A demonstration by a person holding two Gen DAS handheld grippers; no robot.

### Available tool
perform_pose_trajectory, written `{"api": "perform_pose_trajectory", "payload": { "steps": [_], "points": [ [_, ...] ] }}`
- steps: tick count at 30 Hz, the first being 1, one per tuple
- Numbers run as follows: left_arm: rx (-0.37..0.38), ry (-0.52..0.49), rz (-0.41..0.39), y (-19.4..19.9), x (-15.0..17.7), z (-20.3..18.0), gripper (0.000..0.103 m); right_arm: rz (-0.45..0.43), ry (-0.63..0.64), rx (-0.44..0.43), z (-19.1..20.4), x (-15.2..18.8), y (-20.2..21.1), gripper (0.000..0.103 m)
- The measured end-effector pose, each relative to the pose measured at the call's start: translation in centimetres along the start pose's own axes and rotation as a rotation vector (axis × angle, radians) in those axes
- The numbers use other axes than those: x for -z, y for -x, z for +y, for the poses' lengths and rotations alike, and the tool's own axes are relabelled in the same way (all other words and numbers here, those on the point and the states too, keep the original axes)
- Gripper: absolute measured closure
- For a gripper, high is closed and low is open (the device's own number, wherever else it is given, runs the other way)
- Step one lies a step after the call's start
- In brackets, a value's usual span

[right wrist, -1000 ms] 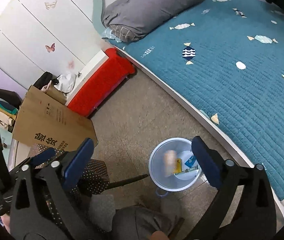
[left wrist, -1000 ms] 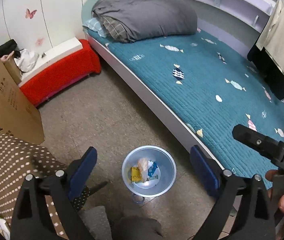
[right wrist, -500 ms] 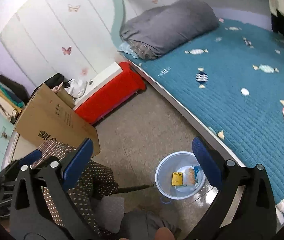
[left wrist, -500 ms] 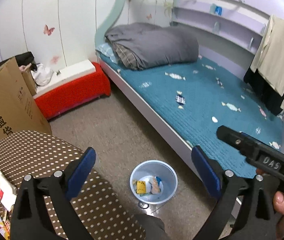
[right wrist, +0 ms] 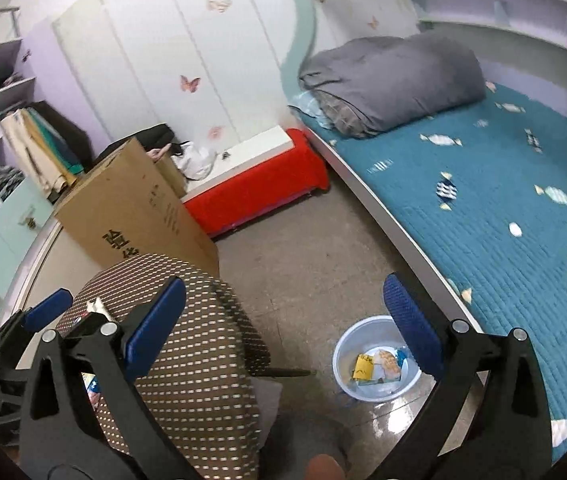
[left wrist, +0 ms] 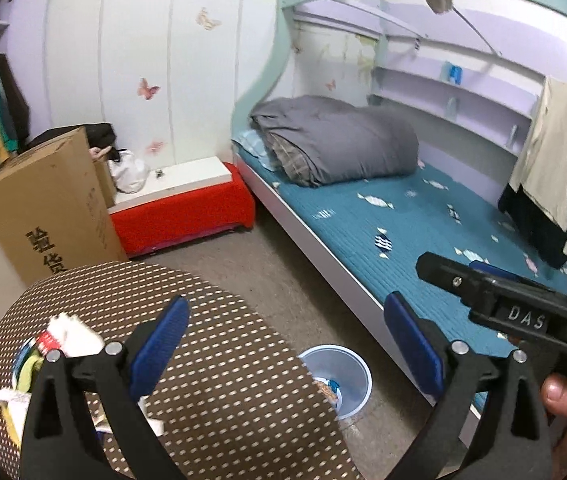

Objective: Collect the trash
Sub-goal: 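Move both tools back over the table toward the remaining trash, then grasp the yellow-white box with the left tool while the right tool grasps the olive box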

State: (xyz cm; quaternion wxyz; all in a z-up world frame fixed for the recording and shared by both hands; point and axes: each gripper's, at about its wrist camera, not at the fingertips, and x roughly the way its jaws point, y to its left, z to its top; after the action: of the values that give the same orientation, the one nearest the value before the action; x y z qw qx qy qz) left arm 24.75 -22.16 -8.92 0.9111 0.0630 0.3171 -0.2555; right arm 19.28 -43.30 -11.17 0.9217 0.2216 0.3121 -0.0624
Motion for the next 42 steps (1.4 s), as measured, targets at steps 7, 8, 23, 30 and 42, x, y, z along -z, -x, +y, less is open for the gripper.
{"api": "perform_pose_trajectory", "payload": {
  "steps": [7,8,23,30,42],
  "points": [
    [-0.067,0.059,-0.046,3.7,1.7,4.2,0.007,-0.013,0.093,-0.035,5.9,0.4,1.1,0.006],
    [-0.076,0.065,-0.048,3.9,1.7,4.6,0.006,-0.014,0.104,-0.042,6.6,0.5,1.2,0.006],
    [-0.272,0.268,-0.073,9.9,7.5,15.3,0.006,0.044,0.272,-0.155,18.7,3.1,0.0,0.006],
    [-0.388,0.391,-0.037,10.9,11.0,21.2,0.006,0.135,0.317,-0.172,21.5,5.3,-3.4,0.006],
    [-0.479,0.458,0.052,9.3,14.8,26.1,0.006,0.252,0.312,-0.166,22.4,8.5,-8.6,0.006]
  ]
}}
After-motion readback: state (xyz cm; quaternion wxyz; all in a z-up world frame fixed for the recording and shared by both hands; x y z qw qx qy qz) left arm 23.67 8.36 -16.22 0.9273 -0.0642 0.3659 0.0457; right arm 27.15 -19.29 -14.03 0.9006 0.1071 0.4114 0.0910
